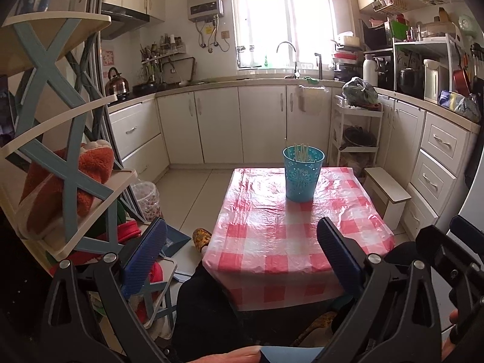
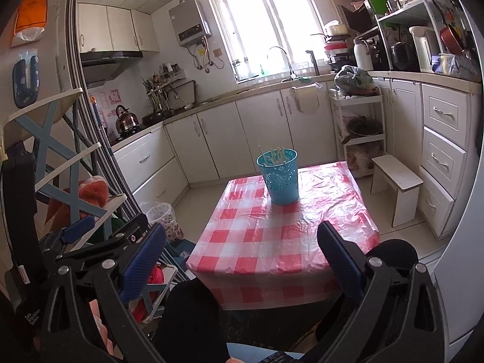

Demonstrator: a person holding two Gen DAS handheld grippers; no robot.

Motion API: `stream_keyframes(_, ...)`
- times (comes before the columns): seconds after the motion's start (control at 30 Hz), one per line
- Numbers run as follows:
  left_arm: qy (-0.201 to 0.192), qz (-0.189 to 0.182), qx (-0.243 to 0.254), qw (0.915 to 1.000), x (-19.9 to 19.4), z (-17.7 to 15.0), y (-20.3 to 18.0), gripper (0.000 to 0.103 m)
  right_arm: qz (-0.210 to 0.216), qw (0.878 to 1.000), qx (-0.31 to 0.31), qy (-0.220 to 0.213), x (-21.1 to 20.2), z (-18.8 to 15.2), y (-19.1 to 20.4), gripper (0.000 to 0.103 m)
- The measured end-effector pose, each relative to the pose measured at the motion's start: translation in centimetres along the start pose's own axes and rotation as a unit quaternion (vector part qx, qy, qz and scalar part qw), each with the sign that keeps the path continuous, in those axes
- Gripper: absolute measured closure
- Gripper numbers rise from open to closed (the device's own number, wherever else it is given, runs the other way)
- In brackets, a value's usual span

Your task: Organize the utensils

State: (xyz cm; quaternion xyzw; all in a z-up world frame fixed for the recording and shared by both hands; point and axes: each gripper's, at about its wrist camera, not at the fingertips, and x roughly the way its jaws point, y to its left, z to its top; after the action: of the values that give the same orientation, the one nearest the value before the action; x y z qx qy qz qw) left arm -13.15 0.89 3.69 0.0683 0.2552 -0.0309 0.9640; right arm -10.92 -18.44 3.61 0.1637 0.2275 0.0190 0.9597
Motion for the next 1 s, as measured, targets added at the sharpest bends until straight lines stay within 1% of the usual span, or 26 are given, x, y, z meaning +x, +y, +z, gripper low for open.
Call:
stream_keyframes(0.3,-0.003,0.004,-0.010,0.9999,-0.8,-0.4,0.8,0.008,-0.001,1.000,-0.006,-0.014,-1.1,-0.5,0.5,0.007)
stream_keyframes(1.0,-0.001,0.003,-0.028,0.9996,-1.8,-1.3,2.2,0.008,-0.001,1.000,-0.026,-0.009,-1.8,-1.5,1.8,0.007)
